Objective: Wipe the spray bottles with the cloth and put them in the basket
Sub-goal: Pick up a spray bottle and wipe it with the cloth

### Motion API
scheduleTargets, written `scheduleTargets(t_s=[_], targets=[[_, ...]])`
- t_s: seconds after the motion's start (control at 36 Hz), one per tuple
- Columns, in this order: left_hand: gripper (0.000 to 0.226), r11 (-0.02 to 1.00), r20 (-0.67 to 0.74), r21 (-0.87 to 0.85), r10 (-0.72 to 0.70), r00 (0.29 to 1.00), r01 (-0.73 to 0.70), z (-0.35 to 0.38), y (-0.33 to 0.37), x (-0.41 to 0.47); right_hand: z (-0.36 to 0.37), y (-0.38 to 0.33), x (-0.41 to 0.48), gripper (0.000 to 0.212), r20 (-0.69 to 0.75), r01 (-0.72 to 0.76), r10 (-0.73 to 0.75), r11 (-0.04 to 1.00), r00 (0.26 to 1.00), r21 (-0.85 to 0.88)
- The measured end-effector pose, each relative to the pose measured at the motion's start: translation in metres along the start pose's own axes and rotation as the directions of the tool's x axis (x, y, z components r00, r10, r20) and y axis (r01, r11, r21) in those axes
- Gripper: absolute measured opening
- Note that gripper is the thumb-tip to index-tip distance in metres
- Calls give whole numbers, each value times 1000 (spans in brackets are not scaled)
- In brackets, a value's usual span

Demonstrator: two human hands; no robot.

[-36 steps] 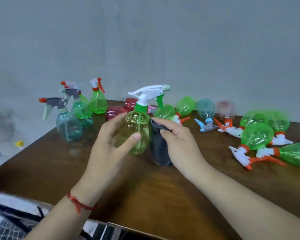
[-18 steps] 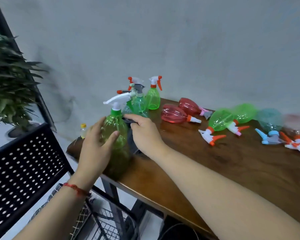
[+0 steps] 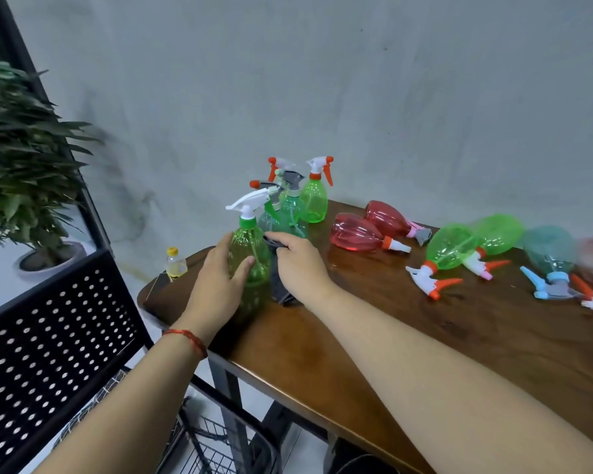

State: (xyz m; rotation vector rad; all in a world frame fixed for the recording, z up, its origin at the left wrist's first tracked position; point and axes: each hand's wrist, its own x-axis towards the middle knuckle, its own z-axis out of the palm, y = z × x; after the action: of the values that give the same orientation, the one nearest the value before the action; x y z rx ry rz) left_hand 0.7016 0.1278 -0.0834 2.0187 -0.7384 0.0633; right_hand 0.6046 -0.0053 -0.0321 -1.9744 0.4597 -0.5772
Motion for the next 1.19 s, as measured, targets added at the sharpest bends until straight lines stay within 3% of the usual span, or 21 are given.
scheduleTargets(t_s=[0.22,0.31,0.42,0.5,0.56,0.61,0.72,0.97,1.08,1.19], targets=[[76,996,45,79,-48,998,45,-2,11,3,-15,5,-2,46,-46,-23,28,995,999,100],[72,997,-84,43,-54,995,58,-2,24,-12,-32,2,-10,42,-94,-16,33,985,995,173],[43,994,-292,-26,94,952,-107,1,53,-40,-60,-3,-27,38,-87,-34,57,968,995,251],[35,978,-152,-177,85,985,-111,8,88,-53,-84,-8,-47,36,-82,-33,61,954,995,299],[40,936,54,-352,-1,999,20,14,115,-57,-102,-11,-64,34,-70,-30,56,944,996,330],[30,857,220,-505,7,976,108,22,138,-58,-120,-11,-82,34,-64,-22,46,938,997,345],[3,883,180,-462,184,966,-82,48,165,-64,-158,1,-113,31,-114,-3,38,957,993,290],[11,875,387,-446,377,842,-187,139,234,-100,-270,56,-188,26,-133,-95,137,954,982,286],[15,862,420,-444,442,793,-245,178,267,-114,-316,81,-211,18,-205,-87,144,961,968,263],[18,850,472,-481,457,754,-214,214,293,-123,-354,102,-221,17,-247,-94,167,955,955,282]])
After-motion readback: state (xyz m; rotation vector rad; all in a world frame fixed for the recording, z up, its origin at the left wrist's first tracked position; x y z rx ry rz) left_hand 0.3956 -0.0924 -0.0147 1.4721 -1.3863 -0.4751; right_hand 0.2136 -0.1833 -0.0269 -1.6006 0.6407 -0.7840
